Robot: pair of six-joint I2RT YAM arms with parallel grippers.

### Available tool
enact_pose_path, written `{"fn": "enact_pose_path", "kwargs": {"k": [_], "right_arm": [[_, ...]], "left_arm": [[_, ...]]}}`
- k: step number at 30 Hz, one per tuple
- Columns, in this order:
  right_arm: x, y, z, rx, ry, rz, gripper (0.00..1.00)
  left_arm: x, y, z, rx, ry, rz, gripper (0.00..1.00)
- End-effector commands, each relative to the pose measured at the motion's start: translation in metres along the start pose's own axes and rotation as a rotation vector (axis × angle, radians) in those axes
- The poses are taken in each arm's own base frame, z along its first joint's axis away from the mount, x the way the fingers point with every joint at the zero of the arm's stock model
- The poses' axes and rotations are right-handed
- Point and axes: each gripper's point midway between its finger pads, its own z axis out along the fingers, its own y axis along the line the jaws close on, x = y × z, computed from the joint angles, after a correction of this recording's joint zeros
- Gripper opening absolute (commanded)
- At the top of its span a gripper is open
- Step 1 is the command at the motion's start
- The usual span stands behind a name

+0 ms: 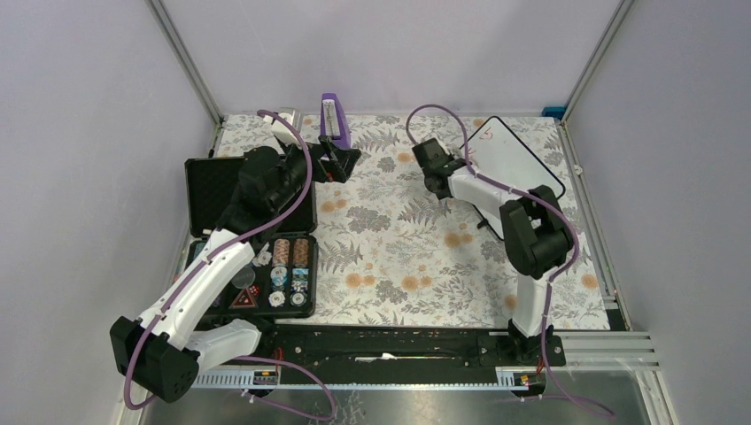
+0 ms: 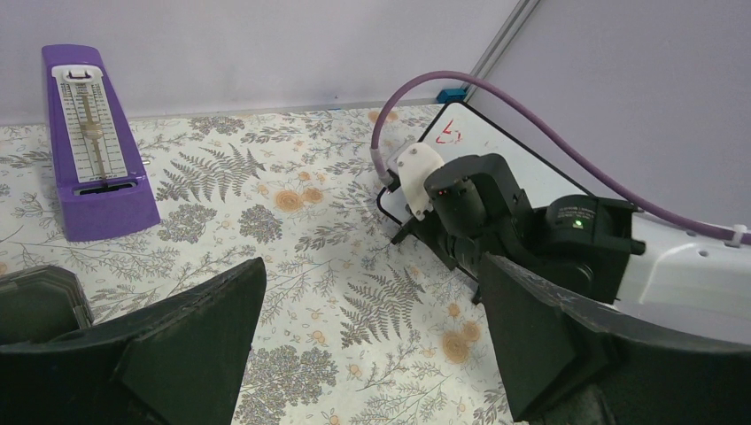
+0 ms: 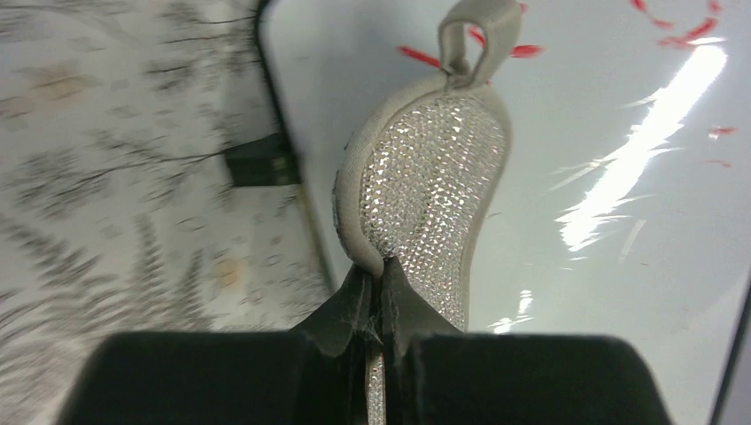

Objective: Erase the whiteboard

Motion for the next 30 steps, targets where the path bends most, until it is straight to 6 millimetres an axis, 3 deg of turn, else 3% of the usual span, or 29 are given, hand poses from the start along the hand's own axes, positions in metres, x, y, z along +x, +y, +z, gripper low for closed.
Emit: {"fn": "enact_pose_path", "kwargs": {"k": [1, 4, 7, 13, 16, 22, 28, 30], "right_arm": [[-0.031, -0.075, -0.043, 0.098, -0.123, 0.23, 0.0], [-0.017, -0.129, -0.045, 0.253, -0.072, 0.339, 0.0], [0.006, -0.167, -0.041, 0.395, -0.002, 0.376, 0.0], [0.018, -0.174, -0.019, 0.494, 0.08, 0.267, 0.0], [0.021, -0.155, 0.0, 0.469, 0.113, 0.221, 0.0], [0.028, -0.087, 0.022, 0.363, 0.136, 0.079, 0.0], [0.008, -0.007, 0.008, 0.15, 0.046, 0.031, 0.0], [-0.001, 0.005, -0.004, 0.094, 0.008, 0.052, 0.0]], "left_arm": [[-0.023, -0.015, -0.002, 0.049, -0.064, 0.005, 0.99], [-0.024, -0.015, -0.003, 0.05, -0.068, 0.005, 0.99], [-0.024, -0.015, -0.003, 0.05, -0.068, 0.005, 0.99], [-0.024, -0.016, -0.003, 0.055, -0.066, 0.003, 0.99], [-0.024, -0.016, -0.003, 0.053, -0.068, 0.004, 0.99], [-0.024, -0.015, -0.003, 0.051, -0.066, 0.005, 0.99], [-0.022, -0.015, -0.002, 0.053, -0.062, 0.002, 0.99], [-0.022, -0.015, -0.002, 0.051, -0.062, 0.002, 0.99]]}}
